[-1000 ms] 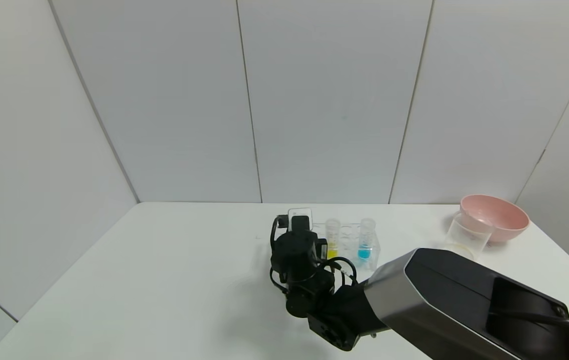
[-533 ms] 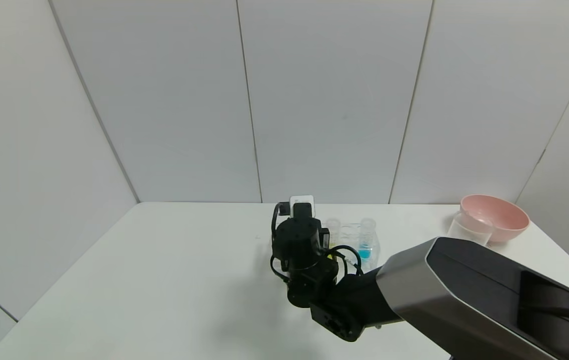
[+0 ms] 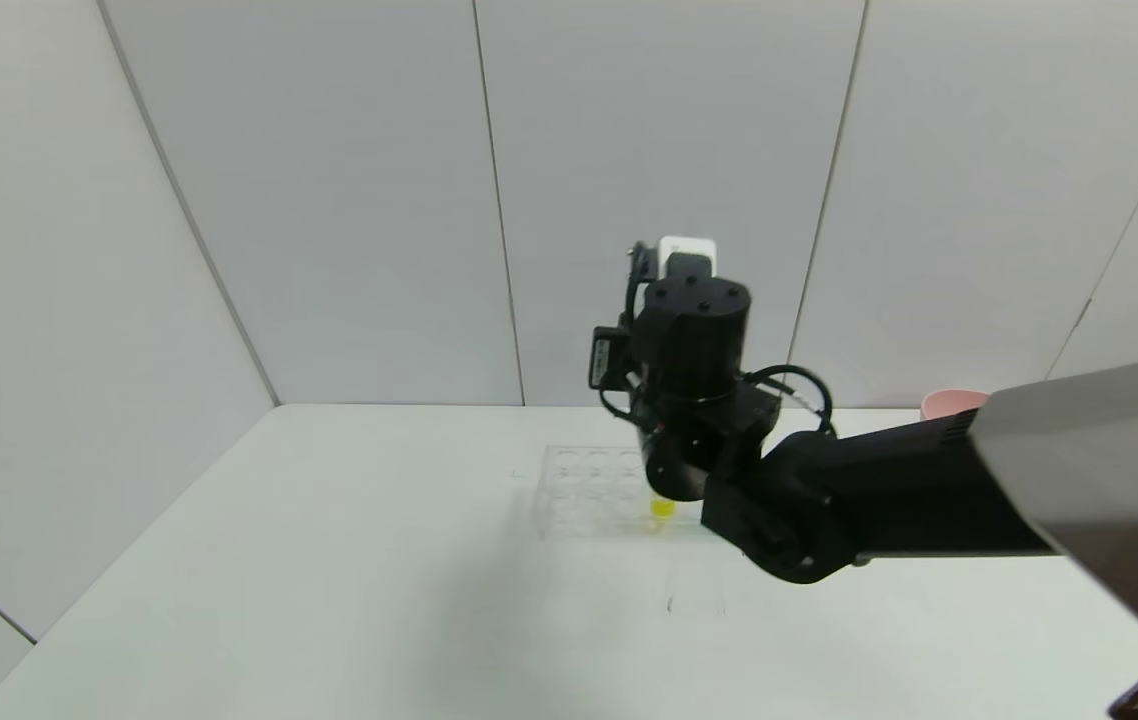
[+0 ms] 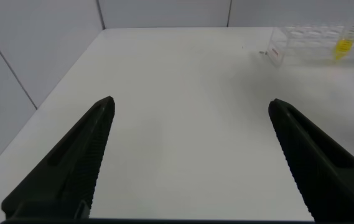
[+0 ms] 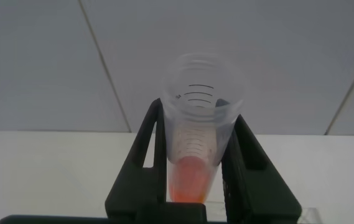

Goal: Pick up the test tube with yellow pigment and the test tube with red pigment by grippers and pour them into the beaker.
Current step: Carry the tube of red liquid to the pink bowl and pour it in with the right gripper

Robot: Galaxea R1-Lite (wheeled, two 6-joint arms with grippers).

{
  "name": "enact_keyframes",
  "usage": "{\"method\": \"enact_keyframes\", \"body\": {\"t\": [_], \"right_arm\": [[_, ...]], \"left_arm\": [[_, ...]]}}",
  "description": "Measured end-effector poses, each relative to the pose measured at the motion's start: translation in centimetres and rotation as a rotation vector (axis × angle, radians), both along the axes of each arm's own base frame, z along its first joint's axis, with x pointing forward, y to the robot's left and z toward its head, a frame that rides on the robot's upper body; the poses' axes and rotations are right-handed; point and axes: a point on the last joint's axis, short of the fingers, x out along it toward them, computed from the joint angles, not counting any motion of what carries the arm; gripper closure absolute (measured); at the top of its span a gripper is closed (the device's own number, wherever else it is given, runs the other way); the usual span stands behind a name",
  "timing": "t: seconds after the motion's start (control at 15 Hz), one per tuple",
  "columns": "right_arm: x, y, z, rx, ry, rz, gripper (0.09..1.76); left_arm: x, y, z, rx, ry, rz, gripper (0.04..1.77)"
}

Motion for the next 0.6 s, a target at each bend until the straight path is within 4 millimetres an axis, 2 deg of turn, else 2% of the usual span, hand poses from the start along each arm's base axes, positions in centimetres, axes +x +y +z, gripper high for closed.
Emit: {"method": "enact_keyframes", "body": {"t": [0.2, 0.4, 0.6], "right_arm": [[0.7, -6.1, 2.5, -0.022, -0.013, -0.041, 1.29], [1.7, -14.8, 3.3, -0.057, 0.011, -0.048, 1.29], [1.6, -23.6, 3.0, -0.1, 0.044, -0.011, 1.29]], "left_arm": [[0.0, 0.0, 0.0, 0.0, 0.0, 0.0, 0.05], [0.0, 0.0, 0.0, 0.0, 0.0, 0.0, 0.05], [0.0, 0.0, 0.0, 0.0, 0.0, 0.0, 0.05]]}}
